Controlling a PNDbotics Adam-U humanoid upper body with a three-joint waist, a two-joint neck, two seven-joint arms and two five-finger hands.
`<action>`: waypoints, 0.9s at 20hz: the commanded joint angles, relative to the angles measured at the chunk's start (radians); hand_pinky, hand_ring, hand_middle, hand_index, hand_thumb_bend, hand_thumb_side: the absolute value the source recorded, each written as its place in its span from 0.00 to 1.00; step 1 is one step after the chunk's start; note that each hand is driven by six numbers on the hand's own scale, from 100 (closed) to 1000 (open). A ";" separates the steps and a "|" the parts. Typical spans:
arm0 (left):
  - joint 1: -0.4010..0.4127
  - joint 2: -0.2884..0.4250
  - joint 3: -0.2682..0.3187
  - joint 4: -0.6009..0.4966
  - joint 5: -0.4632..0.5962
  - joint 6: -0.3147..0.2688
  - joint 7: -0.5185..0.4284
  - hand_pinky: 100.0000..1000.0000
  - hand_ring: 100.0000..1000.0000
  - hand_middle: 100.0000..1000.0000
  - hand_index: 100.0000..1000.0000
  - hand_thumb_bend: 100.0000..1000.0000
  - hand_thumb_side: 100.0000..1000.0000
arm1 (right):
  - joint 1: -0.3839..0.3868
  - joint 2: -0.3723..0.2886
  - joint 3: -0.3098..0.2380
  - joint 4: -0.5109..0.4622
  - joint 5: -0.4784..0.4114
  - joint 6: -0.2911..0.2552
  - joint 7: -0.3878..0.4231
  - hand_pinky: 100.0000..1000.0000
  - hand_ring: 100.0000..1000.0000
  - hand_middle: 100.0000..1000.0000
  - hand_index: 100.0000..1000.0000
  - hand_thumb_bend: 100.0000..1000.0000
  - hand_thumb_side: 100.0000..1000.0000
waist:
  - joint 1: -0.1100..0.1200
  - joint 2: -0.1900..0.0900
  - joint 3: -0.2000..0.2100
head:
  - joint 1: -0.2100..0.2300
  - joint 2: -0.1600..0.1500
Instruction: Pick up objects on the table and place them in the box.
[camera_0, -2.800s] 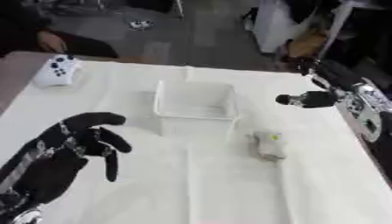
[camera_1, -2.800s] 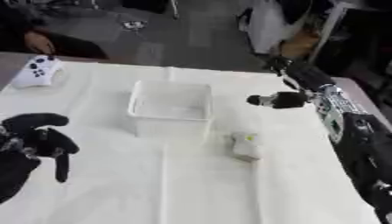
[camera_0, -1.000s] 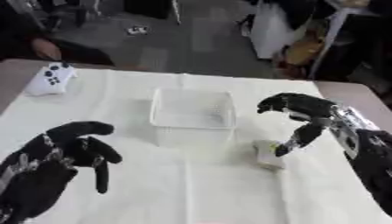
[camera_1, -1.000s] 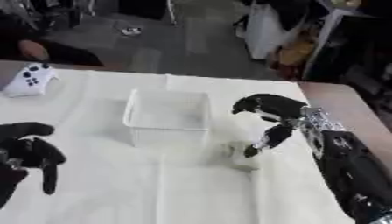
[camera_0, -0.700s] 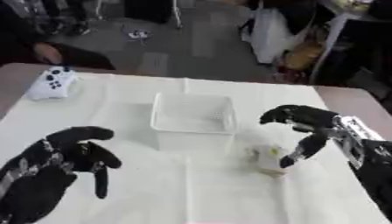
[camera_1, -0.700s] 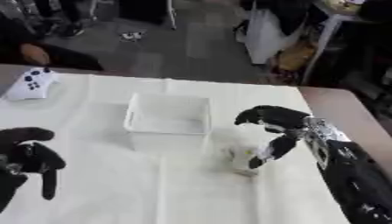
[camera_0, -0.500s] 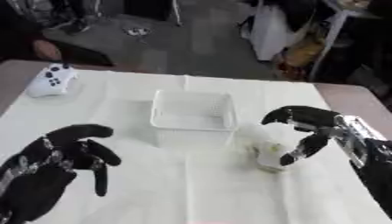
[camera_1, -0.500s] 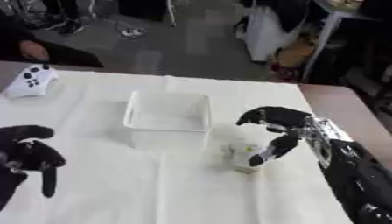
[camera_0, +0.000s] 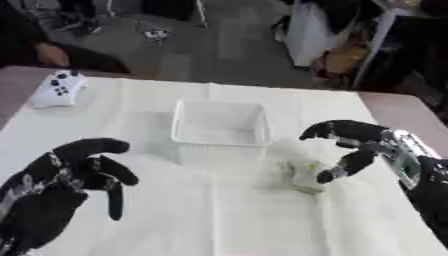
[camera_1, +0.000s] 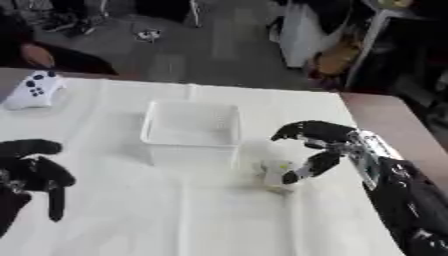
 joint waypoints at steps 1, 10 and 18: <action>-0.008 0.011 0.005 -0.019 -0.001 -0.001 -0.001 0.28 0.68 0.83 0.92 0.48 0.91 | -0.011 -0.006 -0.005 -0.009 -0.010 0.009 0.008 0.92 0.79 0.82 0.93 0.86 1.00 | 0.006 -0.018 0.002 | -0.014 0.002; -0.010 0.013 0.005 -0.019 0.003 -0.001 -0.005 0.28 0.68 0.83 0.92 0.48 0.91 | -0.014 -0.001 0.006 0.008 -0.064 -0.009 0.077 0.91 0.79 0.83 0.94 0.95 1.00 | 0.005 -0.019 0.005 | -0.014 0.018; -0.010 0.013 0.005 -0.019 0.001 -0.001 -0.006 0.28 0.68 0.83 0.92 0.48 0.91 | -0.011 0.002 0.007 0.001 -0.086 0.013 0.141 0.91 0.81 0.83 0.94 0.91 1.00 | 0.005 -0.018 0.005 | -0.013 0.027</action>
